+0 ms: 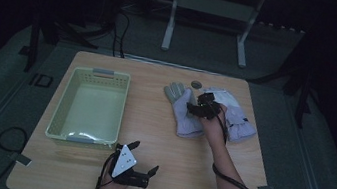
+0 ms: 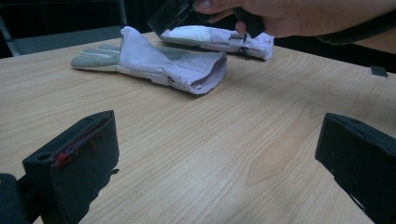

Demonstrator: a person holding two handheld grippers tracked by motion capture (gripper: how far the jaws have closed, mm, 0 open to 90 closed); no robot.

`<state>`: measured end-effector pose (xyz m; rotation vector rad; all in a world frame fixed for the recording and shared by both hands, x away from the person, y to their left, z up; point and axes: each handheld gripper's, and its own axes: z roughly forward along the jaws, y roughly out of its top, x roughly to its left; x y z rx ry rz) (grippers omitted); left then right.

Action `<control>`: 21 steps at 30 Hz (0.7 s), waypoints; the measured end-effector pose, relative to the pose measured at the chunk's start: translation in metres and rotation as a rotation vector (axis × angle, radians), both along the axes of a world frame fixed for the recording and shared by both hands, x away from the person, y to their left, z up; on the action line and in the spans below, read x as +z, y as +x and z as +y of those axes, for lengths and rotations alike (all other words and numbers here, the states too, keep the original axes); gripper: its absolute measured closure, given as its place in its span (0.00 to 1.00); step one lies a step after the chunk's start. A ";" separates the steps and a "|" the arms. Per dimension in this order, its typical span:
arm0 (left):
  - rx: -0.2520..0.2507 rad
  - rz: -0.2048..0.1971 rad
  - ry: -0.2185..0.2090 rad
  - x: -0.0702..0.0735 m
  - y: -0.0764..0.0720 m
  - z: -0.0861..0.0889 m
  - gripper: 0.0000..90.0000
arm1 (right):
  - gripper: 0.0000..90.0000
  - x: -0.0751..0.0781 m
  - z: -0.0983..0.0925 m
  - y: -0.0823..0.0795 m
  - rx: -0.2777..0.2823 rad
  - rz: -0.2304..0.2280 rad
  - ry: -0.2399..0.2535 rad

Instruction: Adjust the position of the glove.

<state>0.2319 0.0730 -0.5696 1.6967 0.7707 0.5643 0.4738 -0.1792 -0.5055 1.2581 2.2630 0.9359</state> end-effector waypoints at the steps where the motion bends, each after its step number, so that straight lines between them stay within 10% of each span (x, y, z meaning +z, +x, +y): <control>1: -0.001 0.000 0.000 0.000 0.000 0.000 0.00 | 0.56 -0.003 0.000 0.002 0.003 0.006 -0.007; 10: -0.005 0.000 -0.003 0.000 0.000 0.000 0.00 | 0.62 -0.033 0.003 0.015 0.010 0.053 -0.096; 21: -0.002 0.003 -0.005 0.000 0.000 0.000 0.00 | 0.77 -0.042 -0.002 0.014 0.015 0.054 -0.031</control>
